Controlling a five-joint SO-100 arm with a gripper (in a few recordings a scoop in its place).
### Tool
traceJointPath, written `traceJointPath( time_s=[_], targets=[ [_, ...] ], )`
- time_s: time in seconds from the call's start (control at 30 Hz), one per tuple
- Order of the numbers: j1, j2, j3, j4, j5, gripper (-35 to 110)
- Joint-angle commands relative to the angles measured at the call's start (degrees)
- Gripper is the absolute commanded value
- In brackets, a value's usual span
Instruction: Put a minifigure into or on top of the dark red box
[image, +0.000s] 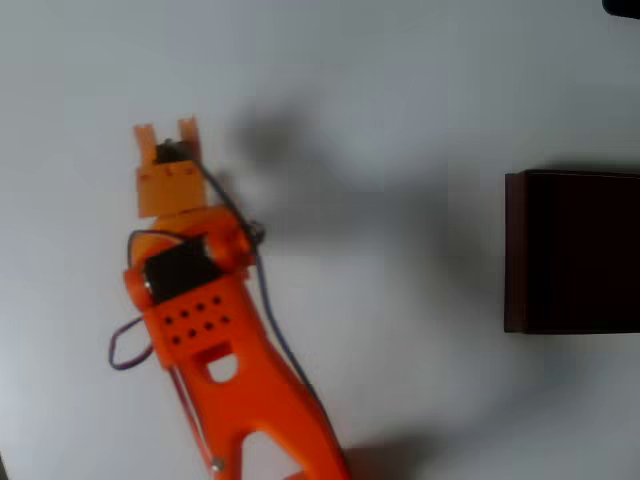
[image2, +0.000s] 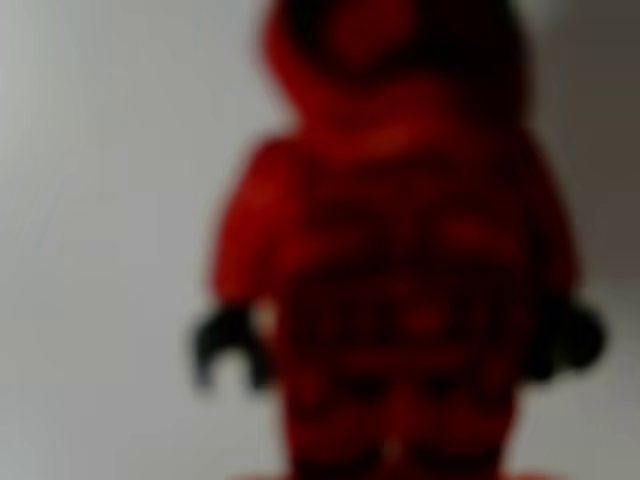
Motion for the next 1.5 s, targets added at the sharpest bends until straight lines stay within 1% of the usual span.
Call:
traceJointPath(
  time_s=[0.0,0.17,0.33,0.43,0.53,0.6,0.67,0.8,0.9,1.1,1.23,1.47],
  targets=[
    [1.14,7.03,-0.18,4.04,-2.72,1],
    [7.56,18.98,6.94,7.91,-10.02,2],
    [16.17,40.87,22.06,10.20,-15.56,2],
    [20.83,54.76,31.20,13.27,-18.19,1],
    [21.97,61.08,33.22,21.18,-16.35,1],
    [21.09,63.28,34.89,21.36,-16.00,1],
    [21.18,64.16,36.39,19.78,-16.96,1],
    [26.81,63.11,36.12,18.98,-24.35,1],
    [34.10,63.54,35.95,15.91,-32.17,0],
    [52.65,61.26,33.31,10.55,-48.16,0],
    [60.03,53.53,27.51,7.03,-55.20,0],
    [66.09,35.95,15.12,2.99,-61.61,0]
  ],
)
